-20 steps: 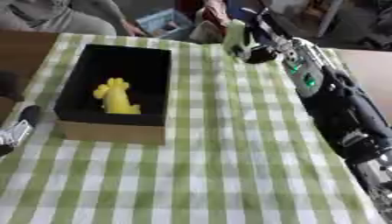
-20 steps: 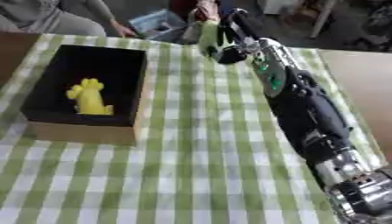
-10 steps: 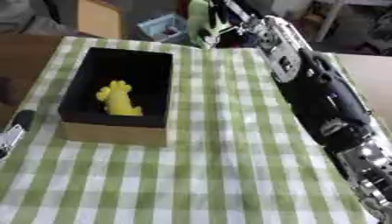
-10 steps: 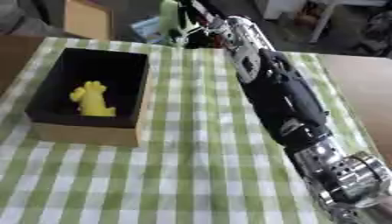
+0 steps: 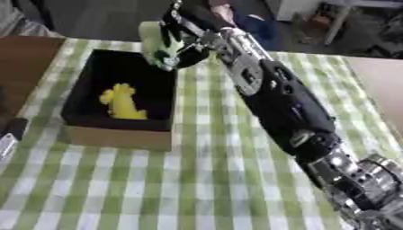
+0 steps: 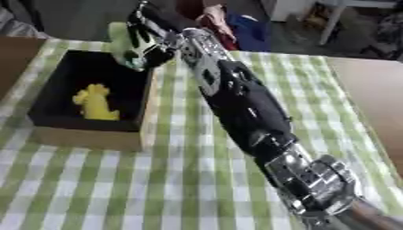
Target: Pick up objects on the table and place them in the box.
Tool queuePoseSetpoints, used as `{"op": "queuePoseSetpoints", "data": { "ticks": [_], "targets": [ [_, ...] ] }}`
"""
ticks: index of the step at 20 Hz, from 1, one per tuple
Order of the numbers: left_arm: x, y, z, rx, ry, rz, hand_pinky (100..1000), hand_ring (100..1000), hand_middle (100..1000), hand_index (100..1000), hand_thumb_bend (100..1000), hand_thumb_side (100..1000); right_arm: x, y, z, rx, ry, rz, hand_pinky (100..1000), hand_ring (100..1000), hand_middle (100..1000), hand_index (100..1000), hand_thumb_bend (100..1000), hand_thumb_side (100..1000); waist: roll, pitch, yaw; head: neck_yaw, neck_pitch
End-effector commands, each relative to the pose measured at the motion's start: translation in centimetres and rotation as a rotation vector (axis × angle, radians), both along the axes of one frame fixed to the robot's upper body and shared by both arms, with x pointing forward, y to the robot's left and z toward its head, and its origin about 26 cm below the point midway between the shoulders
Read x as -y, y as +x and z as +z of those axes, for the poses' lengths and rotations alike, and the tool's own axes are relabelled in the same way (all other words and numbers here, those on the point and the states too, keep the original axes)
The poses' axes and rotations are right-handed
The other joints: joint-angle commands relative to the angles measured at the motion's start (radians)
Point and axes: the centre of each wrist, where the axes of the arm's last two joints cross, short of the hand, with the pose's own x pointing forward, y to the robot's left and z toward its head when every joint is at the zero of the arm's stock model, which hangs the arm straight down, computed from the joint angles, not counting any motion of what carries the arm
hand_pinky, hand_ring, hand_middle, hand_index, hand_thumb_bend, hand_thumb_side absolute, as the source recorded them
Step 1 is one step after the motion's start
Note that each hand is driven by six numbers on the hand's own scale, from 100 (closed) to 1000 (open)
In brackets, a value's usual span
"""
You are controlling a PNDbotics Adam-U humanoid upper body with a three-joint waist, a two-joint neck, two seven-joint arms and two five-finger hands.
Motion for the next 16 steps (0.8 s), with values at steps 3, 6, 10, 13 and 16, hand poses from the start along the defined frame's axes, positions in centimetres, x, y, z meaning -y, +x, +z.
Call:
{"op": "queuePoseSetpoints", "data": {
  "ticks": [3, 6, 10, 13, 16],
  "targets": [
    [0.0, 0.0, 0.8, 0.025, 0.008, -0.005, 697, 571, 571, 731, 346, 100, -0.9, 0.0, -0.7, -0.027, -0.055, 0.026, 643, 653, 462, 628, 531, 110, 0.007, -0.013, -0.001, -0.001, -0.005],
    [-0.1, 0.0, 0.8, 0.024, 0.009, 0.001, 697, 571, 571, 731, 346, 100, -0.7, 0.1, -1.2, -0.052, -0.09, 0.036, 685, 733, 677, 795, 611, 169, 0.008, -0.011, -0.008, 0.001, -0.004],
    [-0.3, -0.1, 0.6, 0.017, 0.008, 0.009, 697, 571, 571, 732, 347, 100, 0.2, -0.1, 0.0, -0.037, -0.087, 0.049, 703, 767, 779, 862, 645, 211, 0.01, -0.012, -0.026, 0.009, -0.002],
    [-0.5, -0.1, 0.4, 0.01, 0.008, 0.016, 697, 571, 571, 732, 349, 100, 1.0, -0.6, 1.8, 0.021, -0.026, 0.056, 689, 755, 754, 853, 637, 222, 0.012, -0.016, -0.042, 0.014, 0.002],
    [-0.8, -0.2, 0.1, 0.003, 0.008, 0.03, 697, 572, 571, 732, 350, 100, 2.5, -1.3, 4.0, 0.08, 0.064, 0.064, 676, 747, 729, 848, 633, 235, 0.015, -0.022, -0.064, 0.023, 0.008]
  ]
}}
